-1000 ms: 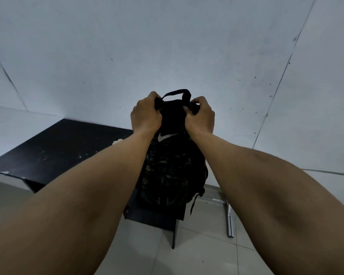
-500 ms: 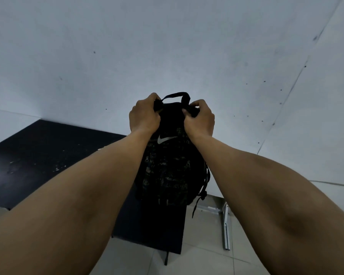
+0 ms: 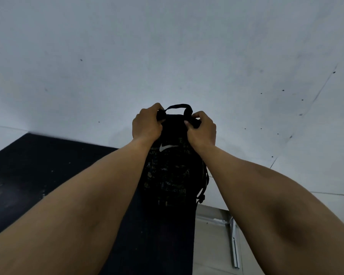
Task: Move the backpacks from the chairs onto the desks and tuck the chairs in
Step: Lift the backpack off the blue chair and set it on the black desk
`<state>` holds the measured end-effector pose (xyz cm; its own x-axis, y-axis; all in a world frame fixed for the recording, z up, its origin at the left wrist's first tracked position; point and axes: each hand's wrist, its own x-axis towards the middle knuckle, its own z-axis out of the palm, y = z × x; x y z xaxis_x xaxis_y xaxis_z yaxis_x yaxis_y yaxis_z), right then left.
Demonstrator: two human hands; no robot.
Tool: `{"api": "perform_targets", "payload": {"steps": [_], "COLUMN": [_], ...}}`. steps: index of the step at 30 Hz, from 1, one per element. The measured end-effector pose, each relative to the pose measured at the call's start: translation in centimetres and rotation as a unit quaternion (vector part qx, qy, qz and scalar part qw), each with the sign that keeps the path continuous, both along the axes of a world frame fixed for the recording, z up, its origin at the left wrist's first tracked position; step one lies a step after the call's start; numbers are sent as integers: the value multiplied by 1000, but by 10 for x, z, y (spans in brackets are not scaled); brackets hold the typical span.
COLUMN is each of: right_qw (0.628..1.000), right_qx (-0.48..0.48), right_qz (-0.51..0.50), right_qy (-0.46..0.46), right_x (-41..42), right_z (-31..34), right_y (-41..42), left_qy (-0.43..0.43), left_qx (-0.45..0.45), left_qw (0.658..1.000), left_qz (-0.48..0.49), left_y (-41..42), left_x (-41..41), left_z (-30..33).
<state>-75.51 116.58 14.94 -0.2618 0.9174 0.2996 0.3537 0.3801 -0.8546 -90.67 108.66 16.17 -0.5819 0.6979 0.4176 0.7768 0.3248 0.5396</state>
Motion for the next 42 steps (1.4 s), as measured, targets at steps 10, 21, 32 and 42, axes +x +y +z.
{"api": "perform_targets", "payload": {"steps": [10,21,32,42], "right_qw": [998,987,961,937], "right_qx": [-23,-22,-16,-3], "right_qz": [-45,-81,-151,-182], "right_qy": [-46,-139,-232,-299], "right_x": [-55,-89,-114,-129], "right_z": [-21,-31,-53,-64], "right_y": [71,161,201,184], "left_qy": [-10,18,-55,-56], "left_qx": [-11,-40,-53,-61], "left_qw": [999,997,997,996], "left_qz": [-50,-64,6,-42], "left_y": [77,175,221,209], "left_x": [-64,-103,-122,-114], "left_z": [-25,-46,-66,-74]}}
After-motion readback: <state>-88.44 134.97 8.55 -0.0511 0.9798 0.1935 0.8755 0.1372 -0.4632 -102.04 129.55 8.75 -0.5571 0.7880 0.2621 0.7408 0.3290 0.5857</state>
